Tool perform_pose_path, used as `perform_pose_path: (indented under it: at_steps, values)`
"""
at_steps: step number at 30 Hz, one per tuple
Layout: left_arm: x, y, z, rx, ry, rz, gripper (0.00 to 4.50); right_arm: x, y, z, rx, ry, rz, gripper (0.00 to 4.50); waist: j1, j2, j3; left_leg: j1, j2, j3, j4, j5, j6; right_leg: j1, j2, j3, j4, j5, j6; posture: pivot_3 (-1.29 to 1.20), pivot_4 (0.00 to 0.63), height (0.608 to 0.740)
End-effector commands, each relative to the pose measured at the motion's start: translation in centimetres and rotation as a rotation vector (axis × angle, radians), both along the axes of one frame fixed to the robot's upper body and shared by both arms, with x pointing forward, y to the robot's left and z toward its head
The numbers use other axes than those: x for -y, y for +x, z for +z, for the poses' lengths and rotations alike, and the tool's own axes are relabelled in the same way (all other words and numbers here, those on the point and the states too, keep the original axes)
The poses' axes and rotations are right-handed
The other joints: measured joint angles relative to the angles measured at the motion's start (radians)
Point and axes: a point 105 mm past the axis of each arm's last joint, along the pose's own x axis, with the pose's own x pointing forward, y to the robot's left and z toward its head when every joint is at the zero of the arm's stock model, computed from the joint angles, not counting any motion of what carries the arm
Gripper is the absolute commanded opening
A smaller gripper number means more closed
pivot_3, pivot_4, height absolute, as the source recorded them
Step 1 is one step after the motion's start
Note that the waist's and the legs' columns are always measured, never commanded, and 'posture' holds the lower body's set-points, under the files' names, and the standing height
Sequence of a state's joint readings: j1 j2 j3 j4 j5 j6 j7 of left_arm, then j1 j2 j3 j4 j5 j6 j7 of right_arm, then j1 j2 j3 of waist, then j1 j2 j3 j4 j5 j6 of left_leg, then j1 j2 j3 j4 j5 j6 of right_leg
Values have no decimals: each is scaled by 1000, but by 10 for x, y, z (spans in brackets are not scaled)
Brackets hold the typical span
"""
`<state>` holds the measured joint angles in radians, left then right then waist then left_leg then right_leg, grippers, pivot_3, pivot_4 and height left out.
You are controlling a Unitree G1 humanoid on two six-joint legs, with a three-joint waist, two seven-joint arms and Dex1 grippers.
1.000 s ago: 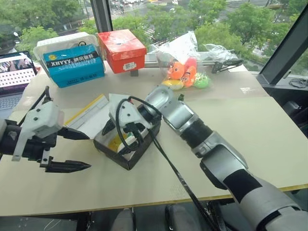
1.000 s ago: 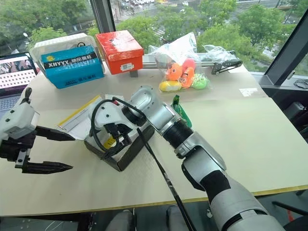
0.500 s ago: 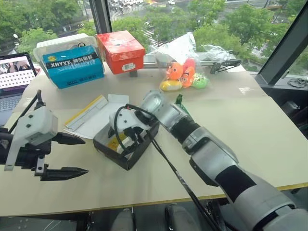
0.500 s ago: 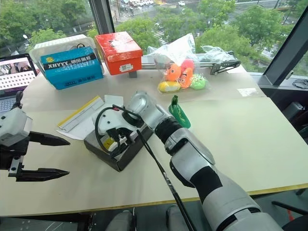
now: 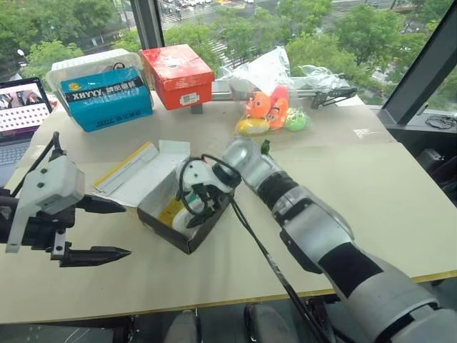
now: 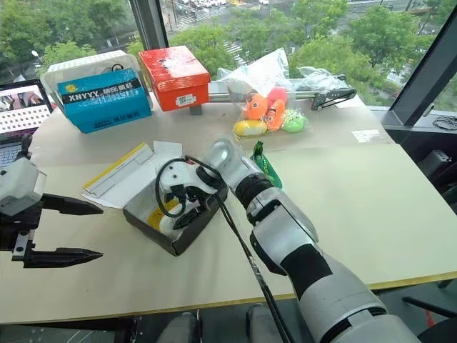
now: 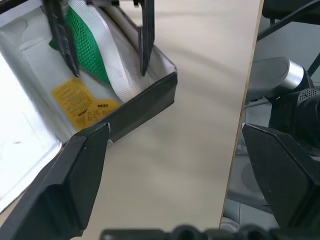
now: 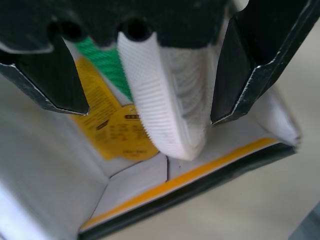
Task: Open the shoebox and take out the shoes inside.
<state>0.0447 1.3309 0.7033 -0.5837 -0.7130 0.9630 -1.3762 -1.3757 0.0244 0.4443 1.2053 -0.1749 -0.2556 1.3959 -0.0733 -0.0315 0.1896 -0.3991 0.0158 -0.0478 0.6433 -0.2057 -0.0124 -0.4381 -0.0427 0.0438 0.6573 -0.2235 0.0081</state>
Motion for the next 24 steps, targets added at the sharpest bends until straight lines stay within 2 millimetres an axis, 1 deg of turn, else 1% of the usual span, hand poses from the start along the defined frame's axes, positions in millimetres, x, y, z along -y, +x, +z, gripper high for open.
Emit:
perform_pose_path:
  at_steps: [1,2,3,8,9,10,12,13,15,16,17,18,20,22,24]
  values:
    - [0,-1,8,35,14,-7,4500,0,3,-12,70,-38,-5,3771,0,0,0,0,0,0,0,0,0,0,0,0,0,0,0,0,150,740]
    - [0,-1,8,35,15,-7,4500,-1,4,-13,77,-39,-8,3432,0,0,0,0,0,0,0,0,0,0,0,0,0,0,0,0,150,740]
    - [1,-1,8,36,15,-7,4500,-1,4,-14,82,-39,-9,2996,0,0,0,0,0,0,0,0,0,0,0,0,0,0,0,0,150,740]
    - [-1,-1,10,38,22,-3,4500,-4,3,-11,94,-27,0,1476,1,0,0,1,0,0,0,0,0,1,0,0,0,0,0,0,150,740]
    - [-1,-1,10,38,22,-3,4500,-5,3,-10,102,-24,7,1313,0,0,0,1,0,0,0,0,0,1,0,0,0,0,0,0,150,740]
    - [-1,-1,10,38,23,-4,4500,-5,3,-9,108,-22,12,1001,0,0,0,1,0,0,0,0,0,1,0,0,0,0,0,0,150,740]
    - [-1,-1,10,40,23,-5,4500,-7,3,-3,145,-10,37,632,-4,0,0,3,0,0,0,0,0,2,1,0,1,0,0,0,150,740]
    - [-1,0,10,40,23,-5,4500,-8,2,0,158,-4,49,531,-5,0,0,3,1,0,0,0,0,2,1,0,2,0,0,0,150,740]
    - [-1,2,10,47,24,-5,4500,-11,0,25,177,67,88,496,-8,0,0,4,0,0,0,0,0,2,1,0,3,-1,1,0,150,740]
    - [-1,2,10,50,24,-5,4500,-12,-1,34,173,95,96,496,-10,0,0,4,0,0,0,0,0,2,1,0,3,-1,1,0,150,740]
    - [-1,3,10,53,25,-5,4500,-15,-2,48,148,152,88,496,-12,0,0,4,0,0,0,0,-1,2,1,0,3,-1,1,0,150,740]
    - [-1,3,10,55,25,-6,4500,-16,-2,55,126,188,80,496,-12,0,0,4,0,0,0,0,-1,2,1,0,3,-1,1,0,150,740]
    - [-1,4,10,56,24,-8,4500,-17,-2,74,64,276,51,496,-15,0,0,3,0,0,0,1,-1,1,1,0,3,-1,0,0,150,740]
    - [-1,5,10,58,22,-14,4500,-18,5,96,-122,434,-75,496,-18,0,0,2,1,-1,0,0,-1,1,1,0,2,-1,-1,0,150,740]
    - [-1,6,10,60,23,-19,4500,-16,13,100,-184,495,-158,496,-21,0,0,1,1,-1,0,0,-2,1,1,0,1,-1,-1,0,150,740]
